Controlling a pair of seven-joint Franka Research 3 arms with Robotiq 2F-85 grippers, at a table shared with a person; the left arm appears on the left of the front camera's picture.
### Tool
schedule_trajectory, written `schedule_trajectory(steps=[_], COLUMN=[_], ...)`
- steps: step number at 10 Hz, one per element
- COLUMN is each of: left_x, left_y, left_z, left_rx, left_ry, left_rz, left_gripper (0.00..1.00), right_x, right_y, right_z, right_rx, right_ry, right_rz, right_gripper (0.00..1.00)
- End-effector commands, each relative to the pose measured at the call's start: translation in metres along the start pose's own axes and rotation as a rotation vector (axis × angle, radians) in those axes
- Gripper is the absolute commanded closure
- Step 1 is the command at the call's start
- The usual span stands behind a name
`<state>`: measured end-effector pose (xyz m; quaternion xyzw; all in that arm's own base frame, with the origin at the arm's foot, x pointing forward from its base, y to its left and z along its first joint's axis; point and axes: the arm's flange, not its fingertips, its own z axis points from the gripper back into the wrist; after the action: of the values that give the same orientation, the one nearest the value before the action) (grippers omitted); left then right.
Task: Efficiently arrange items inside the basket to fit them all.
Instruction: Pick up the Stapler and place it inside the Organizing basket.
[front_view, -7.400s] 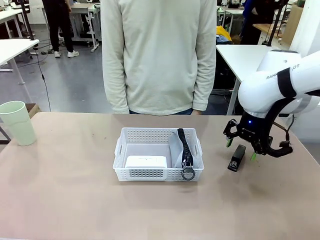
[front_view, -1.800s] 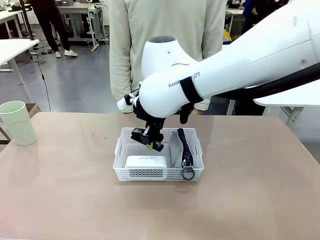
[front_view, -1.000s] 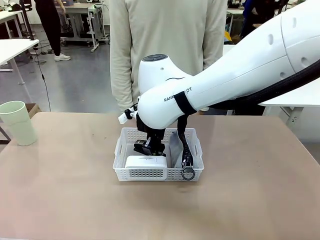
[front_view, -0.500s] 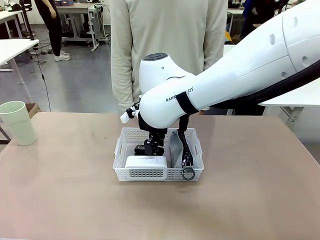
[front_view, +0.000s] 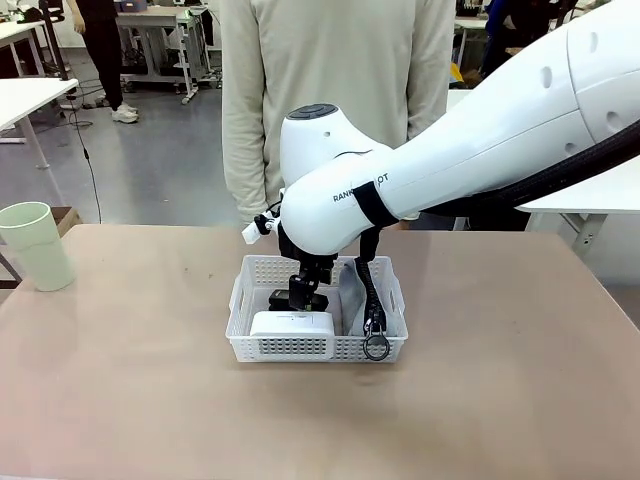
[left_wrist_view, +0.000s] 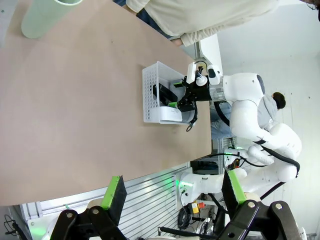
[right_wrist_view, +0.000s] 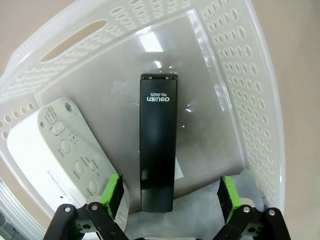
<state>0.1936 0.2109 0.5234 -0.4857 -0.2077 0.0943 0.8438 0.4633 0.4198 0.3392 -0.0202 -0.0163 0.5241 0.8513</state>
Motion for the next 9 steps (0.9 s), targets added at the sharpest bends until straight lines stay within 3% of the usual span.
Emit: schedule_trajectory(steps=[1, 3, 4, 6, 9], left_x=[0.0, 0.0, 0.0, 0.0, 0.0], left_y=[-0.002, -0.002, -0.002, -0.002, -0.002], left_z=[0.001, 0.001, 0.001, 0.001, 0.001], left_rx=[-0.025, -0.025, -0.025, -0.025, -0.025], left_ry=[-0.009, -0.009, -0.009, -0.009, -0.009], left_rz=[-0.022, -0.022, -0.022, -0.022, -0.022], left_gripper=[0.0, 0.0, 0.0, 0.0, 0.0], right_x=[-0.016, -0.054, -0.088, -0.184, -0.346], right_y=[-0.011, -0.017, -0.021, -0.043, -0.072], right_z=[0.03, 0.083, 0.113, 0.147, 0.133], right_rx=[-0.045, -0.033, 0.036, 0.186, 0.453], right_ry=[-0.047, -0.152, -0.197, -0.277, -0.531], right_rz=[-0.019, -0.113, -0.164, -0.351, -0.632], right_gripper=[0.0, 0.0, 0.0, 0.0, 0.0])
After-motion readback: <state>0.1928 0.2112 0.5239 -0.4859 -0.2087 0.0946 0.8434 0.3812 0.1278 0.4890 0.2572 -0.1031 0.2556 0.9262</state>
